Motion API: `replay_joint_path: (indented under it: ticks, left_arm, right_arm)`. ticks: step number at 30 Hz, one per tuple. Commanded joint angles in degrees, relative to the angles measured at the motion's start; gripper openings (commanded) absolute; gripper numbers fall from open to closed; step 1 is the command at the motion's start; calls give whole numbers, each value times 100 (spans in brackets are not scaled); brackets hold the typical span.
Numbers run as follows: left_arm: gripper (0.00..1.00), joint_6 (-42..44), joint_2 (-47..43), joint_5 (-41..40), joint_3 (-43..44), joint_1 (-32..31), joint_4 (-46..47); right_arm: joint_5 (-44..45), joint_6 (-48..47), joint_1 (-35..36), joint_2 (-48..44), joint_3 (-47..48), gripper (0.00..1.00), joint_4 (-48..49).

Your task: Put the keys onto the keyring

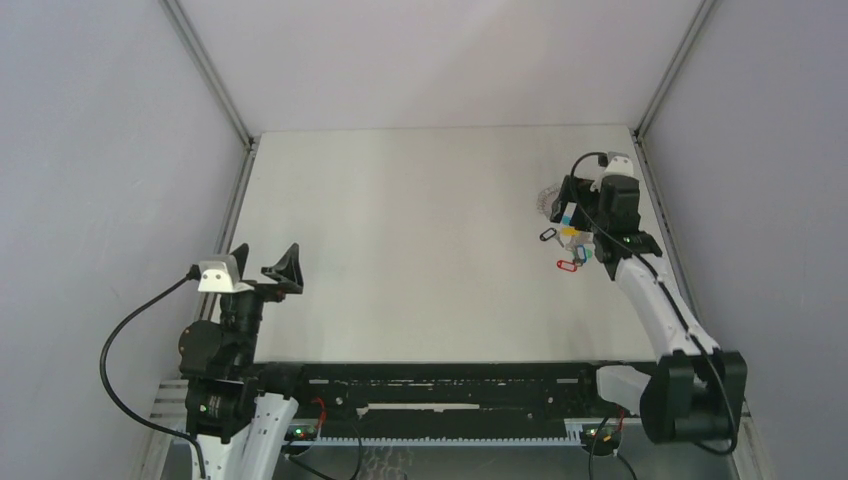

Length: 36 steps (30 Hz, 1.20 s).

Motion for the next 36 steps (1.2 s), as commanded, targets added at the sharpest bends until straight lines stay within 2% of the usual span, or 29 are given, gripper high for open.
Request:
replay_joint_path:
  ticks: [1,11,18,24,36]
  left_arm:
    - [100,165,56,120,40,-42,87]
    - [100,195,175,265,14,-40,124]
    - [100,217,277,366,18,-39,129]
    - [100,226,300,437,14,-34,137]
    - [100,226,293,500,5,-41,145]
  right_arm:
    - [-139,-183,-134,795,565,92,658]
    - [-668,-63,-395,3373,2267,90,-84]
    - [-823,252,-432,4566,3190,91,-568]
    - [-939,481,-442,5141,3615,89,-770]
    - [-969,691,-171,5981,4547,86,-1892]
